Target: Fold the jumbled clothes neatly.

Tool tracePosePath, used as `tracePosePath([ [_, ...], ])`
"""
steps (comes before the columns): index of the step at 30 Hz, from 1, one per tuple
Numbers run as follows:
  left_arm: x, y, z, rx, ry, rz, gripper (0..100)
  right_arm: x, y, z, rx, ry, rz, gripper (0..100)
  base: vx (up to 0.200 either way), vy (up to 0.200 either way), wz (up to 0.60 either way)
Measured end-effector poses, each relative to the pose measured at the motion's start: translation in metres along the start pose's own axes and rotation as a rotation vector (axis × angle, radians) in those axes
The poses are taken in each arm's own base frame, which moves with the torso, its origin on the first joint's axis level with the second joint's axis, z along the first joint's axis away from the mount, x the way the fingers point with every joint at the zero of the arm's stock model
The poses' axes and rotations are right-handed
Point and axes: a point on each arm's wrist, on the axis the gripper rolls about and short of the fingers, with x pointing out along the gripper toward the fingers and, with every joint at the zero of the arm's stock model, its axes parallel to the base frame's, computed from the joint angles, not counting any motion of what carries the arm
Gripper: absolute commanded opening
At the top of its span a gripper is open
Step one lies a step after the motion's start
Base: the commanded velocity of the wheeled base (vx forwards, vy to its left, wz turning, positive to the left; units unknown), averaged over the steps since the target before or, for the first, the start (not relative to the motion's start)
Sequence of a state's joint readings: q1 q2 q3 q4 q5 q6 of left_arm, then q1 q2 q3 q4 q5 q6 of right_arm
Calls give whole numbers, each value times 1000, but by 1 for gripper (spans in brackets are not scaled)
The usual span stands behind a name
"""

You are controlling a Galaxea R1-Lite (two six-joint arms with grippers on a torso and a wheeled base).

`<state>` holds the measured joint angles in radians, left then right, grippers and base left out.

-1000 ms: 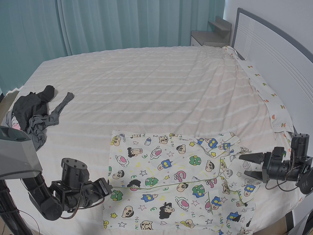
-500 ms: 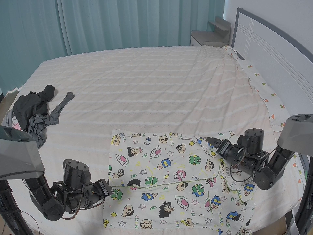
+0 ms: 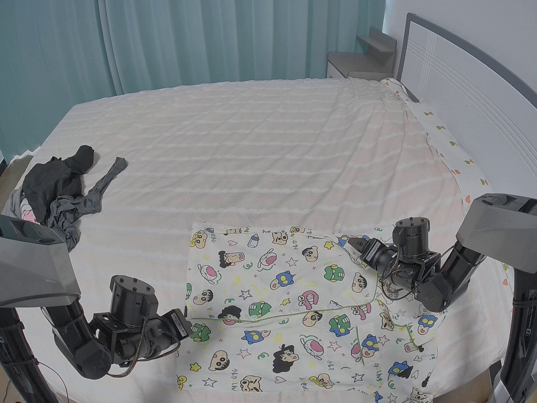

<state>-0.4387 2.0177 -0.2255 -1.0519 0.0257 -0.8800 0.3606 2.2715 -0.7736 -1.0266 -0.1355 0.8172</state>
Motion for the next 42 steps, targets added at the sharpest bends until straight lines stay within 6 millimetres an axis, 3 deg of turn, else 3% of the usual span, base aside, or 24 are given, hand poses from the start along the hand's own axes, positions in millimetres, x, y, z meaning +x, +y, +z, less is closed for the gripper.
tracePosePath([
  [11, 0, 2, -1, -1, 4, 7, 0, -3, -11, -6, 4, 30, -30, 100, 0, 0, 0],
  [21, 0, 2, -1, -1, 6, 9, 0, 10, -11, -4, 5, 46, -52, 100, 0, 0, 0],
  [34, 1, 2, -1, -2, 7, 11, 0, 38, -2, -2, 5, 76, -76, 100, 0, 0, 0],
  [42, 1, 3, -1, -2, 8, 15, 0, 48, 14, 14, 52, -2, -1, 100, 0, 0, 0],
])
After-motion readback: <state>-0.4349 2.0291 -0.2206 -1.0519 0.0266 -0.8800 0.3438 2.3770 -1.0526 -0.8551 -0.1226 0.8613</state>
